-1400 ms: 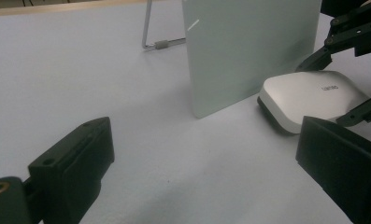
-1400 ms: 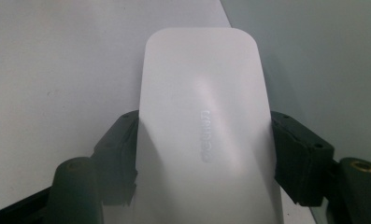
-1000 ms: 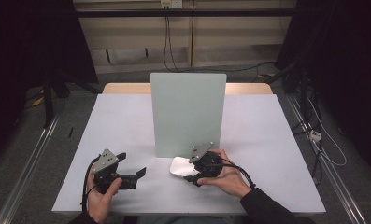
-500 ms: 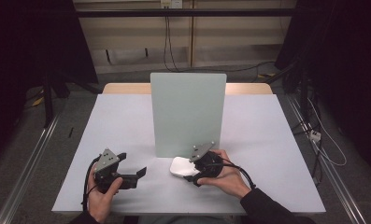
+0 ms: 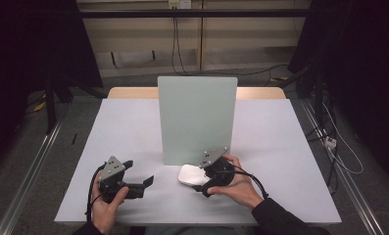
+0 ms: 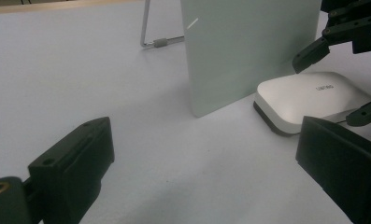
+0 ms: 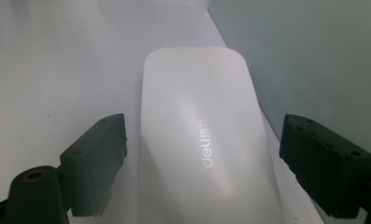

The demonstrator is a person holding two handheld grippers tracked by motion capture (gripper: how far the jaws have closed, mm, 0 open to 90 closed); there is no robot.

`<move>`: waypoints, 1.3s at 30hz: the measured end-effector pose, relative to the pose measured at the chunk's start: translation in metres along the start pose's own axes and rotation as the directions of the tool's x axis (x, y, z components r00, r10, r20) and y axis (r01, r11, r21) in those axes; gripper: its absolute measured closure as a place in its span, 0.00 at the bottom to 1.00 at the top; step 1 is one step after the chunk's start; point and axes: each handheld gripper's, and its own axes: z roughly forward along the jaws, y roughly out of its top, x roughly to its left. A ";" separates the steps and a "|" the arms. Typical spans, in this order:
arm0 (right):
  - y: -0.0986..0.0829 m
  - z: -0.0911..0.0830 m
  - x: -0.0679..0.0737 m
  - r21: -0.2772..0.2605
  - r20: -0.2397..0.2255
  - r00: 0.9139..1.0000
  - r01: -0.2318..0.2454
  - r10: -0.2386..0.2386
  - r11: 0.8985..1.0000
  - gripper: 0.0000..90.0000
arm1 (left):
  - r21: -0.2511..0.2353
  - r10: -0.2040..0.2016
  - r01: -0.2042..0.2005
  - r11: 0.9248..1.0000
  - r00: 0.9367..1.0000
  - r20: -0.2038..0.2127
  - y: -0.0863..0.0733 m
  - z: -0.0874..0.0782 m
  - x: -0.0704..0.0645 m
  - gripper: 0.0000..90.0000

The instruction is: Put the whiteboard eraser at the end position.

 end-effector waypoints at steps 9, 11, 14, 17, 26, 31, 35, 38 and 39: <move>0.000 -0.005 0.000 -0.042 0.019 0.999 -0.034 0.035 0.999 0.09 | 0.001 -0.002 0.002 1.000 1.000 -0.001 -0.001 -0.001 0.000 0.05; 0.000 -0.006 0.000 -0.051 0.017 0.999 -0.049 0.050 0.997 0.08 | 0.000 -0.004 0.004 1.000 1.000 -0.001 -0.001 -0.001 0.000 0.05; 0.001 -0.008 0.001 -0.068 0.042 0.997 -0.066 0.069 0.995 0.09 | -0.002 -0.002 0.002 1.000 1.000 -0.002 -0.001 -0.001 -0.001 0.05; 0.001 -0.011 0.001 -0.085 0.062 0.994 -0.090 0.095 0.992 0.09 | 0.000 -0.001 0.001 1.000 1.000 -0.001 -0.001 -0.001 -0.001 0.05; -0.003 -0.020 0.003 -0.128 0.116 0.984 -0.122 0.137 0.984 0.09 | 0.003 -0.002 0.002 1.000 1.000 -0.001 -0.001 -0.001 -0.001 0.05; -0.006 -0.025 0.006 -0.155 0.166 0.977 -0.111 0.137 0.982 0.10 | 0.001 -0.008 0.008 1.000 1.000 -0.012 0.000 -0.002 -0.001 0.05; -0.012 -0.030 0.004 -0.170 0.174 0.971 -0.137 0.166 0.976 0.09 | -0.001 -0.013 0.013 1.000 1.000 -0.017 -0.001 -0.002 0.000 0.05; -0.016 -0.035 0.002 -0.190 0.189 0.961 -0.165 0.201 0.968 0.08 | 0.001 -0.013 0.013 1.000 1.000 -0.014 -0.001 -0.002 0.000 0.05; -0.018 -0.036 0.001 -0.199 0.189 0.959 -0.173 0.211 0.965 0.08 | 0.000 -0.013 0.013 1.000 1.000 -0.015 -0.001 -0.002 0.000 0.05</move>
